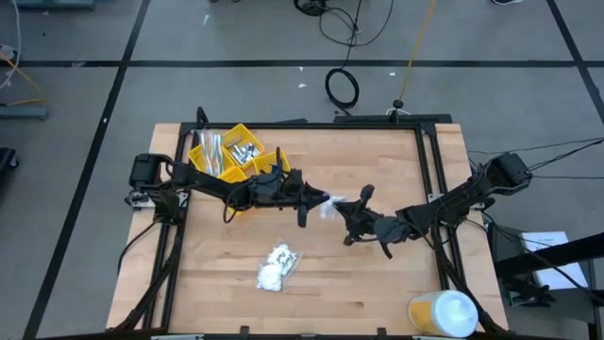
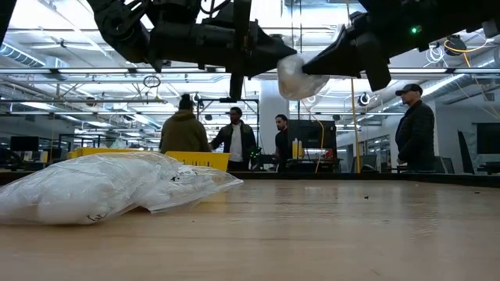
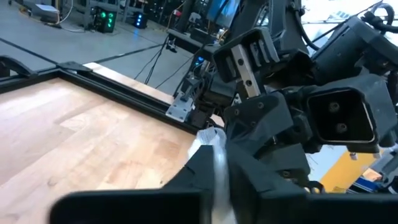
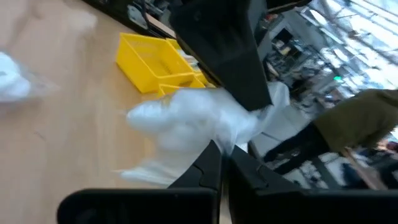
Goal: Pick & Place Travel size toiletries
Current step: Put the cotton pack into the bottom yellow bin
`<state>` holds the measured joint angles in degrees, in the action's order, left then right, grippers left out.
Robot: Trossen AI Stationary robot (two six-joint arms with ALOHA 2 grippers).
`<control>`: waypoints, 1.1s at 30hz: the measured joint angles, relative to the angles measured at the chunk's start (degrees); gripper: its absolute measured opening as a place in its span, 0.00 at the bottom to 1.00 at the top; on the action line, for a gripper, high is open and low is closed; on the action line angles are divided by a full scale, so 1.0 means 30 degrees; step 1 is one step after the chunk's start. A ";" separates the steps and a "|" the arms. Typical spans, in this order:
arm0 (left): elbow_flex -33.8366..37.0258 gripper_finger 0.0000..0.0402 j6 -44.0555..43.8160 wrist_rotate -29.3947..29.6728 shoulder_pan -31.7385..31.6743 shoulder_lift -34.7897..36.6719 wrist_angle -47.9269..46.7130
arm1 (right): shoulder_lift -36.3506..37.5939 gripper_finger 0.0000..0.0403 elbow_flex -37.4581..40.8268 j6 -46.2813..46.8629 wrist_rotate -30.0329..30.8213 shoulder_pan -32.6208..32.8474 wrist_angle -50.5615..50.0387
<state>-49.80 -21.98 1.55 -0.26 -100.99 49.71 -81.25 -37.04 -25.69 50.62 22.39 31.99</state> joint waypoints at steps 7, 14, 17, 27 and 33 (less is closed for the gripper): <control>0.0025 0.02 0.0988 0.0465 0.0004 0.0196 -0.0200 | 0.0015 0.07 -0.0014 0.2449 -0.1801 -0.0044 -0.0131; 0.0029 0.01 0.2837 0.2858 0.0064 0.2408 -0.3620 | 0.0103 0.38 -0.0021 0.6020 -0.2626 -0.0014 -0.0066; 0.0029 0.01 0.3557 0.4175 0.0101 0.4016 -0.6841 | 0.0296 0.51 -0.0021 0.6585 -0.2684 0.0095 -0.0200; 0.5369 0.00 0.1158 0.8385 0.0507 1.2361 -1.2124 | 0.0372 0.67 -0.0021 0.6569 -0.2457 0.0583 -0.0248; 0.9998 0.00 -0.3622 0.9738 0.0507 1.9034 -1.3572 | 0.0372 0.66 -0.0021 0.6826 -0.2435 0.0576 -0.0241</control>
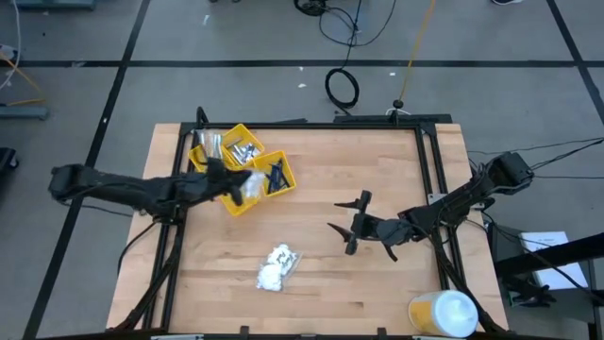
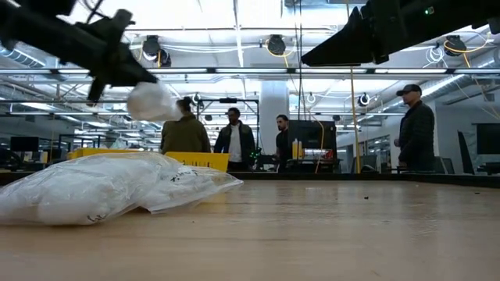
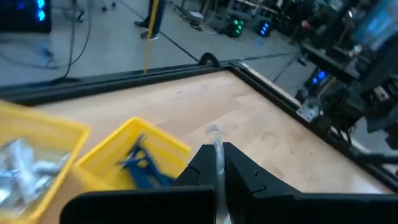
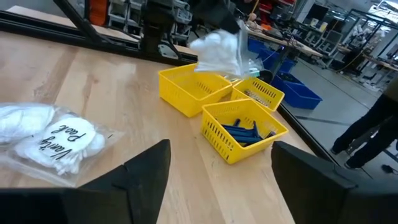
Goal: Pick & Place Travel size toiletries
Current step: Put the cotton pack into the bottom yellow bin
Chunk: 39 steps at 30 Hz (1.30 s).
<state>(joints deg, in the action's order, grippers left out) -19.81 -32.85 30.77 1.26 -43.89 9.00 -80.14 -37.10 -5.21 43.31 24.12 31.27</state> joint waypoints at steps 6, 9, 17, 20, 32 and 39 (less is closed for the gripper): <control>0.0580 0.00 -0.2722 0.0332 0.0000 0.4911 -0.6996 | 0.0000 0.65 0.0000 -0.0013 0.0020 0.0000 0.0073; 0.0588 0.00 -0.3792 0.0377 -0.0015 0.5705 -0.9790 | 0.0000 0.65 0.0000 -0.0023 0.0022 -0.0069 0.0073; 0.0588 0.06 -0.5137 0.0283 -0.0015 0.5012 -1.2039 | 0.0000 0.65 0.0007 0.0007 0.0022 -0.0168 0.0073; 0.0588 0.12 -0.5174 0.0360 -0.0015 0.4607 -1.2227 | 0.0000 0.65 0.0007 0.0011 0.0011 -0.0168 0.0066; 0.0588 0.57 -0.4495 0.3261 -0.0015 0.4258 -1.1073 | 0.0000 0.65 0.0007 0.0051 -0.0029 -0.0168 0.0071; 0.0588 0.73 -0.2114 0.3656 -0.0015 0.4277 -0.5783 | -0.0021 0.65 0.0015 0.1459 -0.0916 -0.0298 0.0095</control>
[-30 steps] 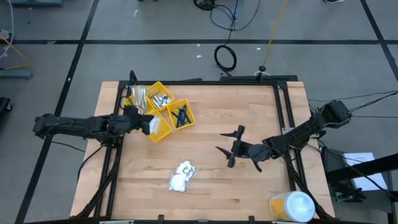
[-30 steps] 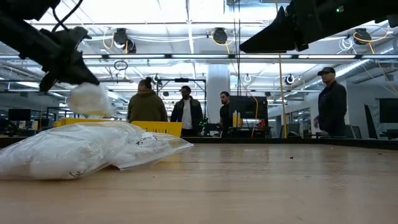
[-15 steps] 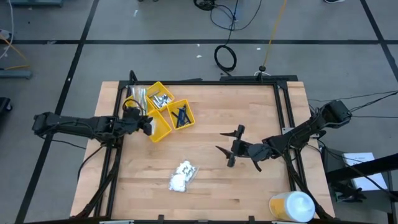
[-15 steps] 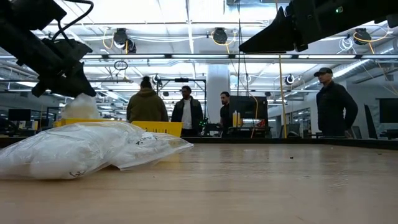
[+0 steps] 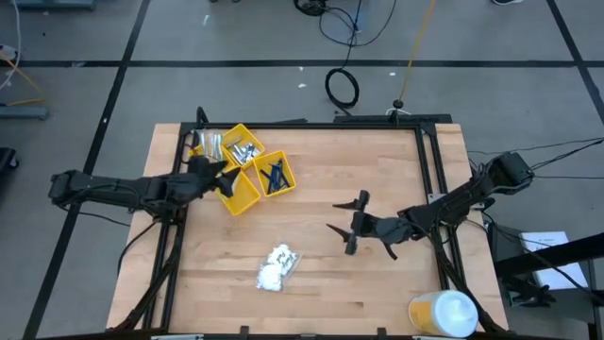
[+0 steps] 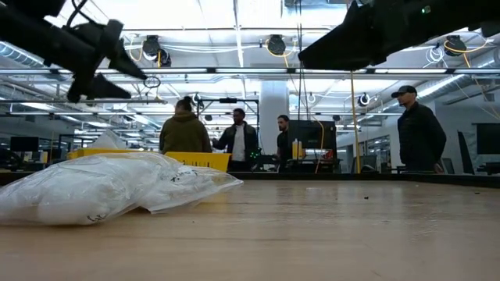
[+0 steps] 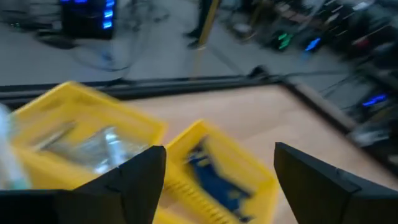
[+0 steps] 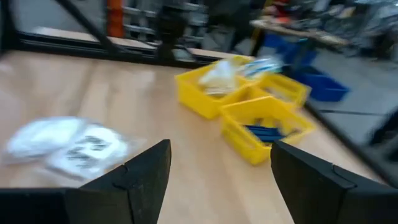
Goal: Pick & Place Travel size toiletries
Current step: Put the cotton pack into the bottom yellow bin
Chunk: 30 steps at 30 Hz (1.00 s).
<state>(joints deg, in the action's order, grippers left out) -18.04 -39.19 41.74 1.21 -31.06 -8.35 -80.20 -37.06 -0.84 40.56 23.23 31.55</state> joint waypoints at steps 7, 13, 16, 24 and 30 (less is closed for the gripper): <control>0.0000 0.79 0.0687 -0.2868 0.0008 -0.0037 0.3923 | -0.2766 0.65 -0.0048 0.0791 -0.4274 -0.1012 0.3632; 0.0000 0.77 0.0666 -0.3592 0.0021 -0.0628 0.4304 | -0.6962 0.65 -0.2080 0.2322 -0.8309 -0.1780 0.3608; 0.0000 0.76 0.0660 -0.3591 0.0015 -0.1127 0.4783 | -0.8851 0.65 -0.4092 0.2435 -1.0334 -0.1972 0.1670; -0.0007 0.79 0.1118 -0.3606 0.0015 -0.2226 0.6063 | -1.1217 0.65 -0.8171 0.1907 -1.1062 -0.1990 -0.2536; -0.0007 0.77 0.1092 -0.3606 0.0015 -0.2438 0.6355 | -1.1440 0.61 -0.8466 0.2108 -1.1077 -0.2246 -0.2845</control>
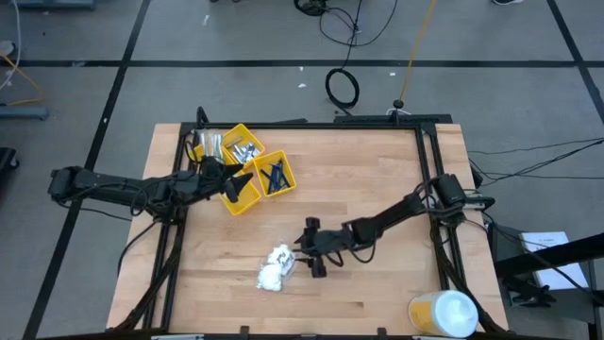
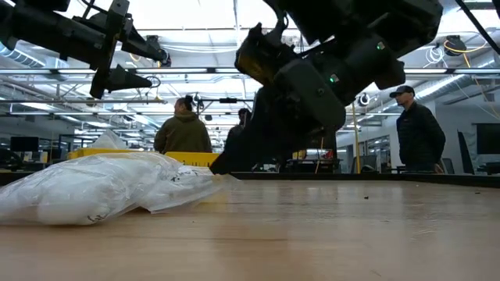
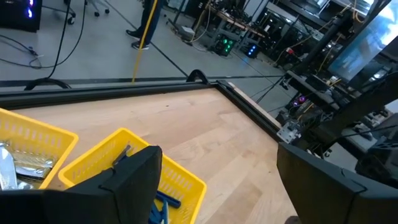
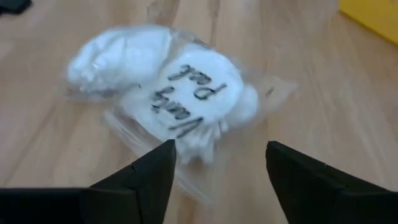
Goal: Pick & Place Travel size toiletries
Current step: Put the cotton pack into the bottom yellow bin
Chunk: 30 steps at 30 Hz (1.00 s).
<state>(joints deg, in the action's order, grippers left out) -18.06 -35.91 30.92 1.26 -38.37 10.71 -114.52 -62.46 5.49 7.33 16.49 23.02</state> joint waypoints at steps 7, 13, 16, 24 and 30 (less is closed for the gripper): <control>0.0000 0.76 -0.0039 0.0000 0.0000 -0.0007 -0.0013 | 0.0001 0.46 0.0022 -0.0048 -0.0581 0.0002 -0.0913; 0.0000 0.77 0.0013 0.0000 0.0000 0.0000 -0.0021 | 0.0008 0.36 0.0022 -0.0175 -0.0553 -0.0014 -0.1192; 0.0000 0.76 0.0019 0.0000 0.0000 0.0000 -0.0027 | 0.0008 0.30 0.0022 -0.0461 -0.0560 -0.0014 -0.1196; 0.0000 0.74 0.0024 0.0000 0.0000 0.0000 -0.0034 | 0.0008 0.11 0.0022 -0.0631 -0.0667 -0.0225 -0.1335; 0.0000 0.74 0.0047 0.0000 0.0000 0.0000 -0.0041 | 0.0008 0.01 0.0029 -0.1509 -0.1252 -0.0407 -0.1745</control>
<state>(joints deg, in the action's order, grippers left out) -18.06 -35.77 30.92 1.26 -38.37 10.59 -114.50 -62.37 0.96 3.58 15.27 17.78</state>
